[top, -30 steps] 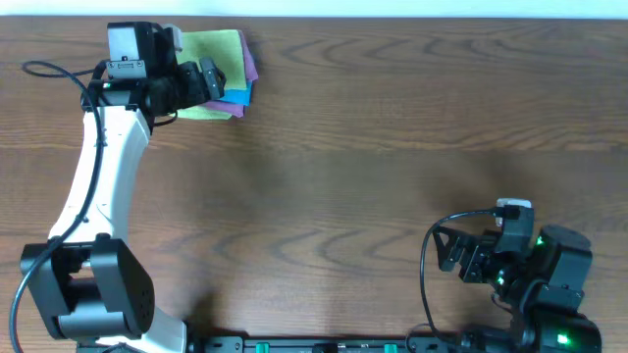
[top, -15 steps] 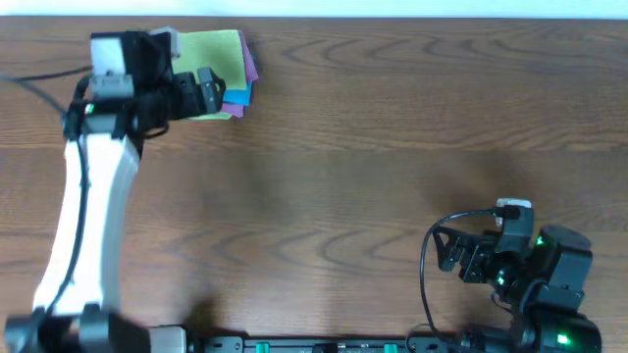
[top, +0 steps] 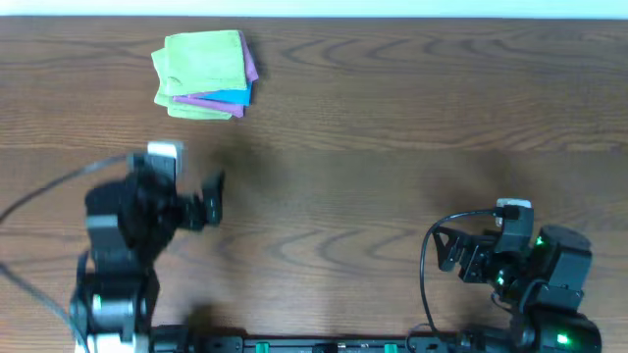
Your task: Fold the cloth
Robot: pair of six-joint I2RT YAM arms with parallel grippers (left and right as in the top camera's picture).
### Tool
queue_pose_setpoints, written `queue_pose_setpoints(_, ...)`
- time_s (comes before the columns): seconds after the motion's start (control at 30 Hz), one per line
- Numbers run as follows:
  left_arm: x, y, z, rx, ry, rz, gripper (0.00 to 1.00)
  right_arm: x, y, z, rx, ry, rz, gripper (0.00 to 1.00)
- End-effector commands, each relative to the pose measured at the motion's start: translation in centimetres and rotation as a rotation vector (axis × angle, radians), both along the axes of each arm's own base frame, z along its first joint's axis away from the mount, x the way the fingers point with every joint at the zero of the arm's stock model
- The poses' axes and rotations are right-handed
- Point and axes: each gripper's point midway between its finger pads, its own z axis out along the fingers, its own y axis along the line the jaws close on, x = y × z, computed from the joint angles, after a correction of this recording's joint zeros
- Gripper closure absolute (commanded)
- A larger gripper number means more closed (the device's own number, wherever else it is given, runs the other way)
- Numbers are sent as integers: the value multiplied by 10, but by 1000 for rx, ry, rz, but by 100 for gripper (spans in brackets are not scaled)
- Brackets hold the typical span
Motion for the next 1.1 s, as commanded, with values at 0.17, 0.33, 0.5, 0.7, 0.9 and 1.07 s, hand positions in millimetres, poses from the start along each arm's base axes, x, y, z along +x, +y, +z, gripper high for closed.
queue_pose_setpoints(0.17, -40, 13, -31, 135, -51, 24, 5, -1, 0, -1, 9, 2, -4, 1)
queue_pose_setpoints(0.33, -49, 20, -42, 195, -89, 43, 5, -1, 0, -1, 9, 2, -4, 1)
queue_pose_setpoints(0.5, -55, 25, -60, 229, -106, 59, 5, -1, 0, -1, 9, 2, -4, 1)
queue_pose_setpoints(0.7, -59, 26, -84, 232, -98, 64, 5, -1, 0, -1, 9, 2, -4, 1)
queue_pose_setpoints(0.9, -64, 35, -98, 256, -68, 109, 5, -1, 0, -1, 9, 2, -4, 1)
queue_pose_setpoints(1.07, -68, 43, -108, 277, -32, 143, 5, -1, 0, -1, 9, 2, -4, 1)
